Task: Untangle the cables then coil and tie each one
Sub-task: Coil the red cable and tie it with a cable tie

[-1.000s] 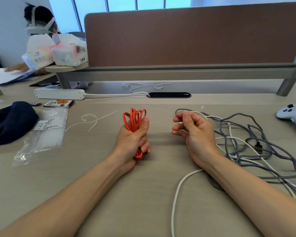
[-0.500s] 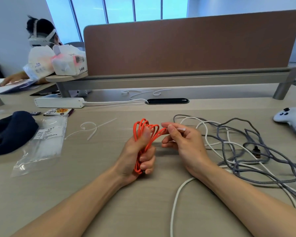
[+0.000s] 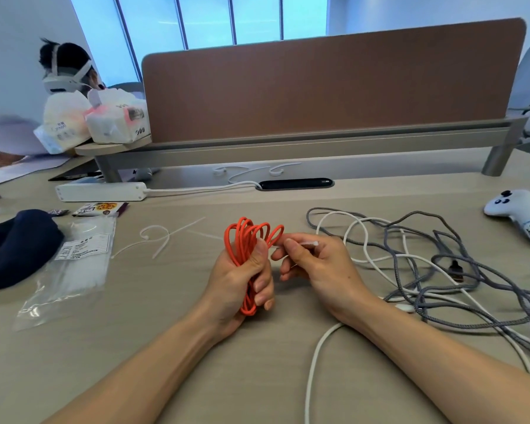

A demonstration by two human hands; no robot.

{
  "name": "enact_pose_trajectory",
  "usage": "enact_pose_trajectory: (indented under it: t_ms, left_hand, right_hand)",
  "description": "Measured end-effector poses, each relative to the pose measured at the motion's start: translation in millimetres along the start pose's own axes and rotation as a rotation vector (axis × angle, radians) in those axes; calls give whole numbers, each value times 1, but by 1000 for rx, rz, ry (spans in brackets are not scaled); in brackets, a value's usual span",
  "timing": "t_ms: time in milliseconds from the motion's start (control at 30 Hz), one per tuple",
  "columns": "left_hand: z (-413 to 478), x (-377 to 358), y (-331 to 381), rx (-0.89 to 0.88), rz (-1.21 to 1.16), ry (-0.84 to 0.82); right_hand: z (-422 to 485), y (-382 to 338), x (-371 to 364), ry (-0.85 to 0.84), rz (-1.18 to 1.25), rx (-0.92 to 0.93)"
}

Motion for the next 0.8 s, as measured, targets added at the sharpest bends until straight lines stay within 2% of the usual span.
enact_pose_trajectory:
  t_ms: [167, 467, 700, 800]
  left_hand:
    - [2, 5, 3, 18, 44, 55]
    - [-1, 4, -5, 149, 11, 52]
    - [0, 9, -2, 128, 169, 30]
    - [0, 12, -2, 127, 204, 24]
  right_hand:
    - [-3, 0, 0, -20, 3, -11]
    - [-3, -4, -3, -79, 20, 24]
    - [-6, -2, -7, -159, 26, -39]
    - [-6, 0, -7, -136, 1, -39]
Point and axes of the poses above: each hand's wrist, its own z-axis towards the middle knuckle, its own x-axis out of the back of the hand, y = z × x, the point moved 9 cm from there along z, towards the middle knuckle, and after that the axes turned 14 degrees about y, right-handed, at the moved point
